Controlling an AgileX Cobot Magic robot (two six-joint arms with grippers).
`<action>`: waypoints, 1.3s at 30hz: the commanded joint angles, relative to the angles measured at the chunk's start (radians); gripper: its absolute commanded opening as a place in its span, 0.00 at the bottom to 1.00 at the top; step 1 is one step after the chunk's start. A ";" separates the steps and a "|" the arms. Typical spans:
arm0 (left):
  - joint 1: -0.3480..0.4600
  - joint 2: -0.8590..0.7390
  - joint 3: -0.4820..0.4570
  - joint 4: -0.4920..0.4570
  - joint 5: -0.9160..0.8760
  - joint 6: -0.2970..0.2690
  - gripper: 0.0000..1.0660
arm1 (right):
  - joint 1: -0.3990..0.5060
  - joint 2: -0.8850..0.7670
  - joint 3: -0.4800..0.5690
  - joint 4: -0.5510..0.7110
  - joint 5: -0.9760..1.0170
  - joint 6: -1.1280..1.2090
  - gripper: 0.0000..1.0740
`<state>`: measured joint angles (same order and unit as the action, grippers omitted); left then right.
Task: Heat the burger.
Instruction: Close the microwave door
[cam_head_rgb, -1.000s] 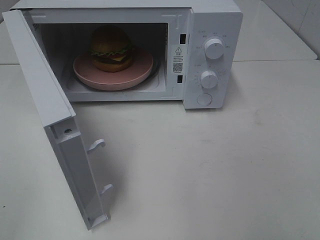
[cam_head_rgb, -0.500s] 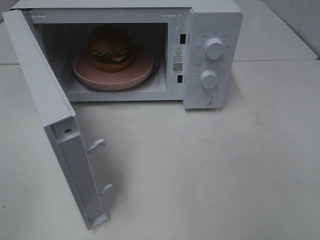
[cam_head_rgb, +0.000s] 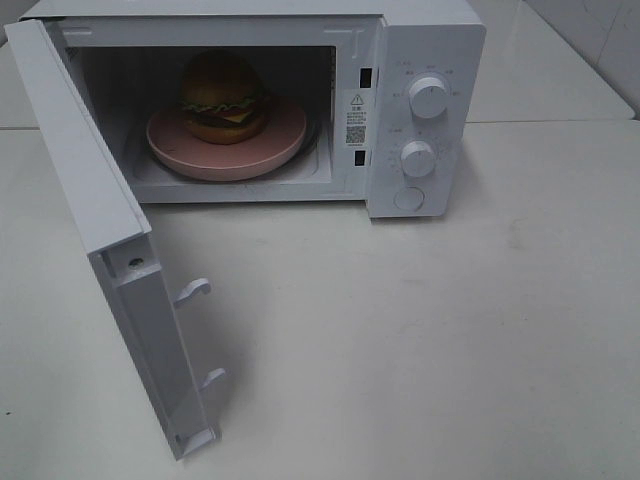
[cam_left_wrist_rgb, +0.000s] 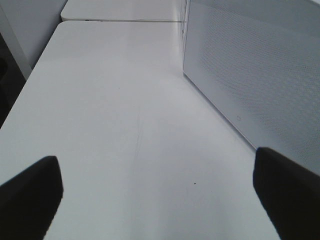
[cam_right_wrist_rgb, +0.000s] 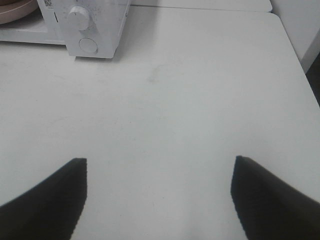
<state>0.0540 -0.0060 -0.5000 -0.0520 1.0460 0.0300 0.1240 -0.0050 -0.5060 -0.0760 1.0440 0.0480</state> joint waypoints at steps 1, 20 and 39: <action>-0.004 -0.019 0.003 0.000 -0.008 -0.004 0.92 | -0.006 -0.027 -0.001 0.002 -0.007 -0.004 0.70; -0.004 -0.018 0.003 -0.032 -0.011 -0.008 0.92 | -0.006 -0.027 -0.001 0.002 -0.007 -0.004 0.70; -0.004 0.220 -0.022 -0.042 -0.298 -0.008 0.42 | -0.006 -0.027 -0.001 0.002 -0.007 -0.003 0.70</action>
<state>0.0540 0.2140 -0.5200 -0.0940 0.7800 0.0250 0.1240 -0.0050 -0.5060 -0.0760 1.0440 0.0480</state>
